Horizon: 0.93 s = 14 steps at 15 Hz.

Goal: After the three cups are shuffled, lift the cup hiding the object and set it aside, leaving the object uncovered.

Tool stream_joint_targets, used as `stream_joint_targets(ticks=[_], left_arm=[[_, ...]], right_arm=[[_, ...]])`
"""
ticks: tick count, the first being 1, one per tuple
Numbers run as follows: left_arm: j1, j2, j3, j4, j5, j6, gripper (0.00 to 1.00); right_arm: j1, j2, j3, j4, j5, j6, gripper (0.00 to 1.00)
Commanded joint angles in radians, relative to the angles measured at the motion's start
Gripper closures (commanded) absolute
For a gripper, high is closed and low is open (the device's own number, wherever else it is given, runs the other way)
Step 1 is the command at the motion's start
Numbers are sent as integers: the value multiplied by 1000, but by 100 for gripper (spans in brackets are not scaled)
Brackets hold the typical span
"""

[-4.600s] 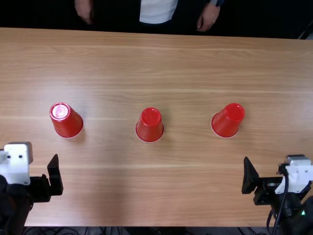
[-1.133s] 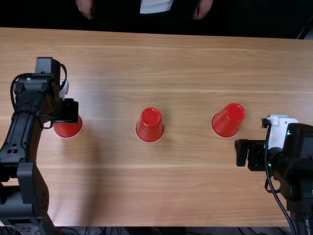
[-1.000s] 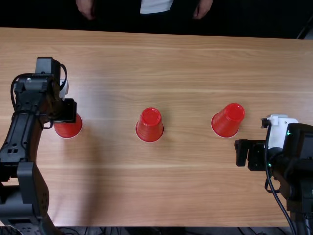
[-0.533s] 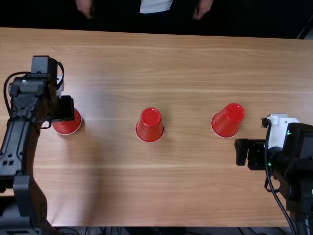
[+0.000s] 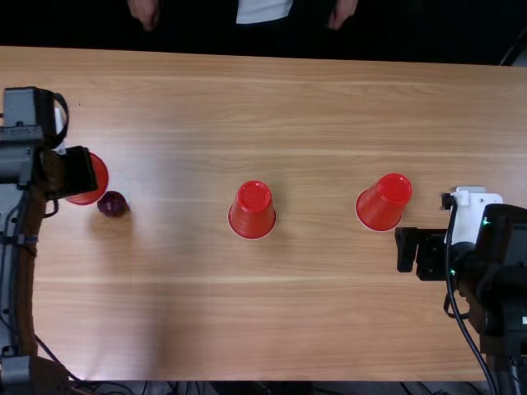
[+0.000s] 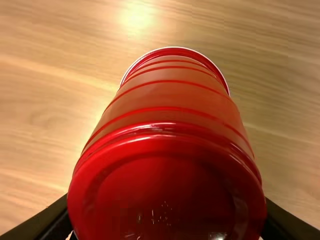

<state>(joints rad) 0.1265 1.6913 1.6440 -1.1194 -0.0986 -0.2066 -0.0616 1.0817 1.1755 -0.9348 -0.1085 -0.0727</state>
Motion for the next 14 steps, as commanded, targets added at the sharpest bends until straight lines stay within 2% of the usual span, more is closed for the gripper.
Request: stream_joint_targets(ticks=[1,3,5,6,9,10,11,12,13,14], left_arm=[[36,-10,20,0,-25,-16,88],[79,2,5,2,-32,-12,85],[91,31,-26,9,-95,-12,71],[93,45,-38,11,-113,-12,70],[114,93,-75,17,-115,-12,68],[116,114,-76,17,-115,-14,63],[128,136,-76,17,-115,-16,51],[140,157,-76,15,-111,-16,29],[144,173,-76,8,-109,-16,3],[144,179,-76,2,-108,-16,0]], right_arm=[[0,4,-20,4,4,6,0],[0,4,-27,4,4,6,0],[0,3,-28,4,4,6,0],[0,4,-28,4,4,5,0],[0,6,-27,4,4,5,0],[0,6,-27,4,4,5,0],[0,6,-27,4,4,5,0],[0,6,-27,4,5,3,0],[0,6,-27,4,5,3,0],[0,6,-27,4,5,3,0]])
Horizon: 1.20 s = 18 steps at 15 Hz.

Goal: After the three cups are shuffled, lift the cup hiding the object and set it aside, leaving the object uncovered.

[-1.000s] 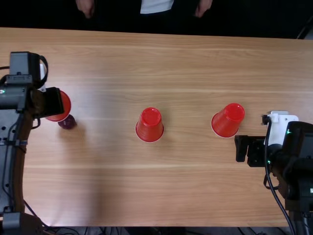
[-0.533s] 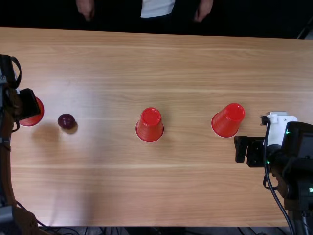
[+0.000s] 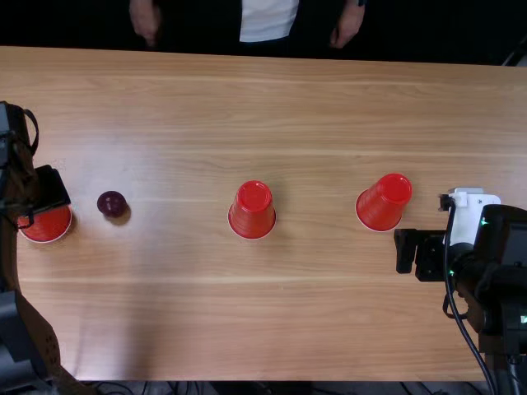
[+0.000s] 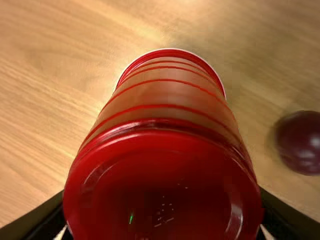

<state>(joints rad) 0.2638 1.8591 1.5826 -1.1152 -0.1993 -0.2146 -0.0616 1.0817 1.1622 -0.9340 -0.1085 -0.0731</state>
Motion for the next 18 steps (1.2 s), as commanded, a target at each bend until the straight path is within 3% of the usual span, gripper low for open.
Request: stream_joint_targets(ticks=[1,7,11,12,15,16,18], left_arm=[[6,11,-15,-4,-5,-6,0],[0,-6,-9,-6,-1,-10,0],[-21,-156,30,-43,12,-10,0],[-46,-189,51,-70,37,-8,0],[-109,-296,93,-170,157,-1,0],[-126,-336,94,-195,181,-1,0],[-164,-417,86,-232,194,-1,0]], right_arm=[[0,6,-13,3,5,3,0],[0,6,-7,3,5,1,0],[2,6,-1,-4,5,-2,0],[5,6,1,-8,5,-2,0],[40,6,2,-15,5,3,0],[46,4,2,-17,4,3,0],[59,-5,1,-19,4,5,0]])
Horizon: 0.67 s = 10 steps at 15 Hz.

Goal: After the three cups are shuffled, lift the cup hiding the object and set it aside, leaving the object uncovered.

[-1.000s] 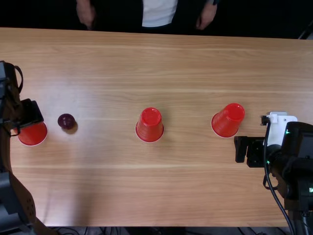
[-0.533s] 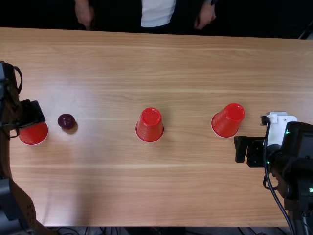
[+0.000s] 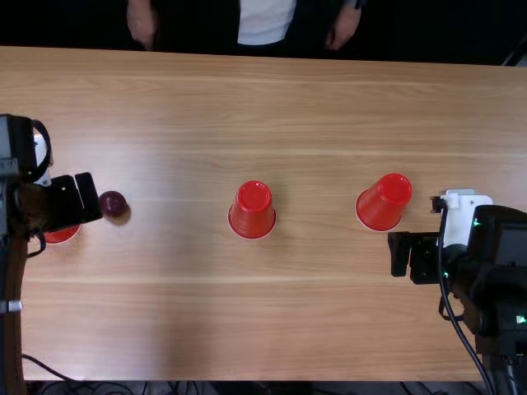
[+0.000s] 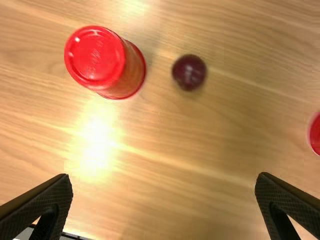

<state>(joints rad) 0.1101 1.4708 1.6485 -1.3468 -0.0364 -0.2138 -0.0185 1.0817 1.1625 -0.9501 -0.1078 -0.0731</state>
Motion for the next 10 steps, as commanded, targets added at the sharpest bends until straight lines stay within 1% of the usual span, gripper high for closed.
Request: stream_joint_targets(ticks=[1,2,4,7,10], left_arm=[[-38,-76,11,-8,31,-2,0],[-63,-129,-18,-8,31,-2,0],[-84,-234,-119,5,31,0,0],[-136,-382,-266,12,29,4,0],[-125,-494,-358,21,27,4,0]], right_arm=[[22,-8,-3,-8,3,7,0],[22,-11,-4,-23,3,7,0],[22,-26,-9,-28,3,9,0],[22,-129,-40,-28,3,9,0],[22,-230,-80,-56,3,9,0]])
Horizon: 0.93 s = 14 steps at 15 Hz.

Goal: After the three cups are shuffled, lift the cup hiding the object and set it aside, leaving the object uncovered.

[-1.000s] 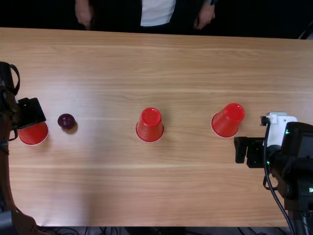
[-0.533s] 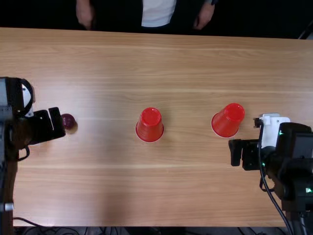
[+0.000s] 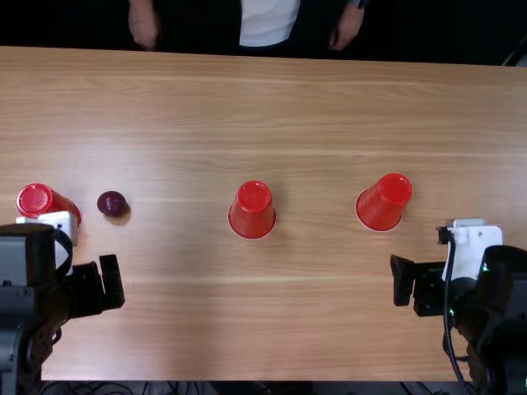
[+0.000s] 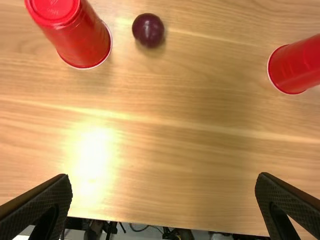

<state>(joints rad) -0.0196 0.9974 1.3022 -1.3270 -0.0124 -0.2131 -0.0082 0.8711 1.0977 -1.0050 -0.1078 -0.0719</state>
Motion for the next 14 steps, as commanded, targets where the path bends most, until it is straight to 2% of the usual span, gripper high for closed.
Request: stream_joint_targets(ticks=[1,4,9,11,14], left_arm=[[6,-65,-46,26,3,3,0],[7,-246,-224,156,-10,0,0],[14,-537,-520,281,-21,3,0],[14,-677,-621,351,-58,1,0],[26,-875,-751,458,-70,1,0]], right_arm=[[11,-58,-33,-7,3,7,0],[11,-202,-110,-9,3,7,0],[5,-469,-283,17,3,7,0],[1,-587,-346,67,5,6,0],[-6,-741,-418,117,5,7,0]])
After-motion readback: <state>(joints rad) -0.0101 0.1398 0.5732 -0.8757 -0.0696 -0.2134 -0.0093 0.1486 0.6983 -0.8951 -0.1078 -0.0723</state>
